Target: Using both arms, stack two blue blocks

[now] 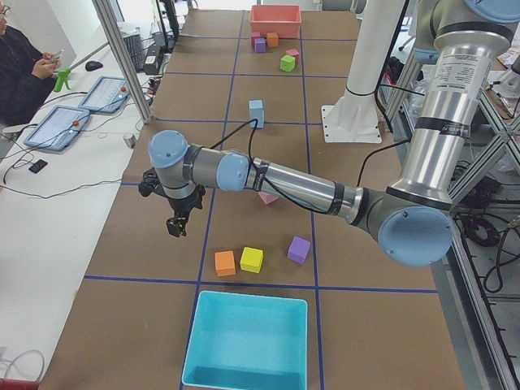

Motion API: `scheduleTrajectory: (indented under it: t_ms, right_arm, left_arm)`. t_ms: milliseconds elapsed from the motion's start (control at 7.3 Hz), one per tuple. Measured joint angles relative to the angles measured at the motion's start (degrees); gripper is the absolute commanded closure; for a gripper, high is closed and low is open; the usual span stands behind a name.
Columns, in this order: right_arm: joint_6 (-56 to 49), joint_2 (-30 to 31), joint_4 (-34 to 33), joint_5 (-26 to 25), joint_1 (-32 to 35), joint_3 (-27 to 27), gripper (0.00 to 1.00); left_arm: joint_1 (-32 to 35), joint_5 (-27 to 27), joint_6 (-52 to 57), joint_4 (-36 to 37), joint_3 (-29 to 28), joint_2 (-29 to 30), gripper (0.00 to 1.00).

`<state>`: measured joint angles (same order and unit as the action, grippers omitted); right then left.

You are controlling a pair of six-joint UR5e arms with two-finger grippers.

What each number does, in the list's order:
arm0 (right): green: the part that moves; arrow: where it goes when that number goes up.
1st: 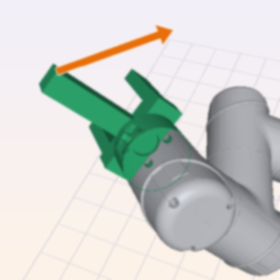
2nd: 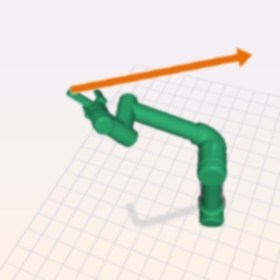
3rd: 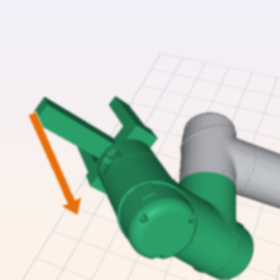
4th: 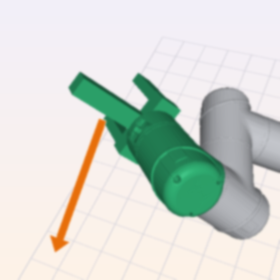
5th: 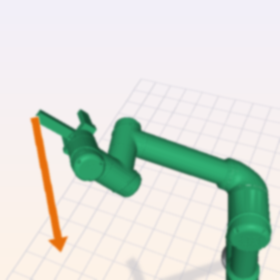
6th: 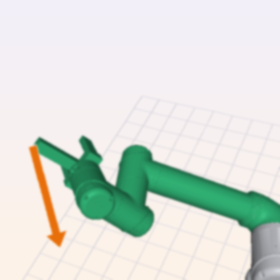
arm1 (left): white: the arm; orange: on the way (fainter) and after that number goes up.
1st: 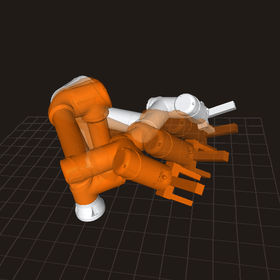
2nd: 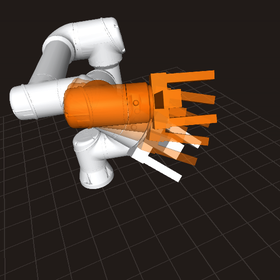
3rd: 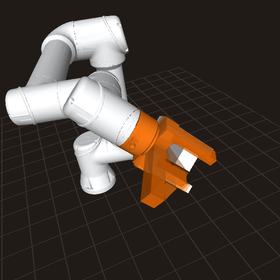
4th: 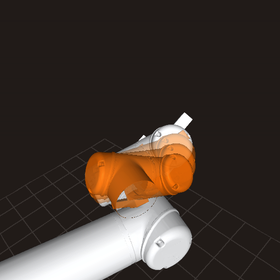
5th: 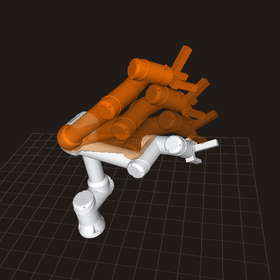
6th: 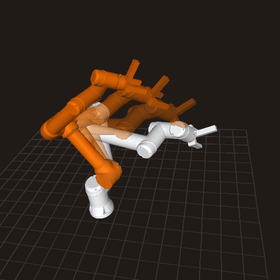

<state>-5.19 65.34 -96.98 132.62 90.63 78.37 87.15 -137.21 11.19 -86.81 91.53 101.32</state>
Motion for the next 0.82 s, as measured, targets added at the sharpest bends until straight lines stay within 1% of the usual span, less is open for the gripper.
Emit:
scheduleTrajectory:
  t_ms: [137, 274, 822]
  right_arm:
    - [0.0, 0.0, -0.1, 0.0, -0.2, 0.0, 0.0]
    - [0.0, 0.1, -0.1, 0.0, -0.4, -0.1, 0.0]
    - [0.0, 0.1, 0.1, -0.1, -0.5, -0.3, 0.0]
  left_arm:
    - [0.3, 0.0, 0.1, -2.9, -1.8, -0.8, 0.02]
    - [1.0, 0.0, 0.0, -3.9, -2.9, -0.8, 0.02]
    - [2.7, -0.1, 0.0, -3.8, -3.6, -0.4, 0.02]
